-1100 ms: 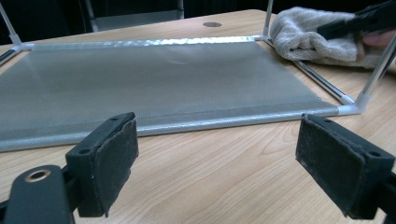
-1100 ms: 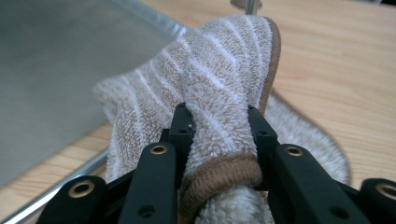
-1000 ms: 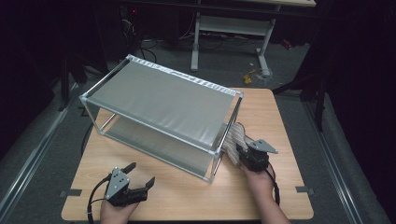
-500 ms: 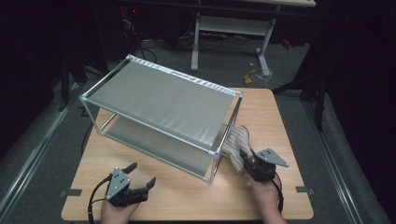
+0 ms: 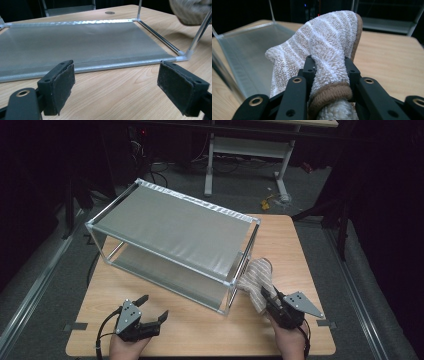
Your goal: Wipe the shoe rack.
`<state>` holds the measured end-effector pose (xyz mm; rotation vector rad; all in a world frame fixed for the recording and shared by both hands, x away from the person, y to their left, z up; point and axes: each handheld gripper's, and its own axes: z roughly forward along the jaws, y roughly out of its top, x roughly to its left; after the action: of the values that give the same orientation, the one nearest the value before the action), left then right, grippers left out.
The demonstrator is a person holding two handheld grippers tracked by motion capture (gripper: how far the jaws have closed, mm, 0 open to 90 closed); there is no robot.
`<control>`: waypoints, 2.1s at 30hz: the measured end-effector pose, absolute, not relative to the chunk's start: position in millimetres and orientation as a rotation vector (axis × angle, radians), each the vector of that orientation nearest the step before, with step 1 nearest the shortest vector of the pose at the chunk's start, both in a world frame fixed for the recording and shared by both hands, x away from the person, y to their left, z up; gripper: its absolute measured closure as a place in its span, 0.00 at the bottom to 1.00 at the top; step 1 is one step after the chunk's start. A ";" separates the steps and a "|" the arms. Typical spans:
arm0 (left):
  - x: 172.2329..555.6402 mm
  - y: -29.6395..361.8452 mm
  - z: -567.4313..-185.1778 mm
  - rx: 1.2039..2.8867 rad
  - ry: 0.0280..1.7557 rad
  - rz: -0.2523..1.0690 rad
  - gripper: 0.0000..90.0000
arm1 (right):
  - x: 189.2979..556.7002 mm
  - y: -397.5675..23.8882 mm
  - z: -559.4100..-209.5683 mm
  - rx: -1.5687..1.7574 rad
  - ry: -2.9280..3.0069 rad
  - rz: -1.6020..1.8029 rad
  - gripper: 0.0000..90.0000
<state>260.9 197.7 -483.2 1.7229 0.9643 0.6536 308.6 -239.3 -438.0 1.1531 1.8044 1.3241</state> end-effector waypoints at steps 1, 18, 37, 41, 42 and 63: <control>260.9 197.6 -483.2 1.722 0.963 0.654 0.17 | 307.3 -239.4 -435.2 1.150 1.796 1.336 0.79; 260.8 196.5 -484.4 1.721 0.965 0.651 0.17 | 283.7 -236.9 -368.8 0.989 1.567 1.555 0.79; 259.5 197.3 -484.4 1.717 0.959 0.652 0.17 | 287.5 -203.4 -369.3 0.862 1.596 1.713 0.78; 259.3 199.4 -484.3 1.716 0.963 0.655 0.17 | 297.1 -193.7 -375.3 0.875 1.630 1.674 0.78; 258.9 199.6 -484.1 1.716 0.965 0.656 0.17 | 300.6 -193.6 -376.1 0.883 1.631 1.675 0.78; 258.8 201.6 -484.1 1.713 0.967 0.655 0.17 | 391.3 -218.5 -382.9 1.068 1.577 1.502 0.79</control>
<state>258.8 201.6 -484.1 1.7126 0.9666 0.6552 391.3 -218.5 -382.9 1.0684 1.5767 1.5020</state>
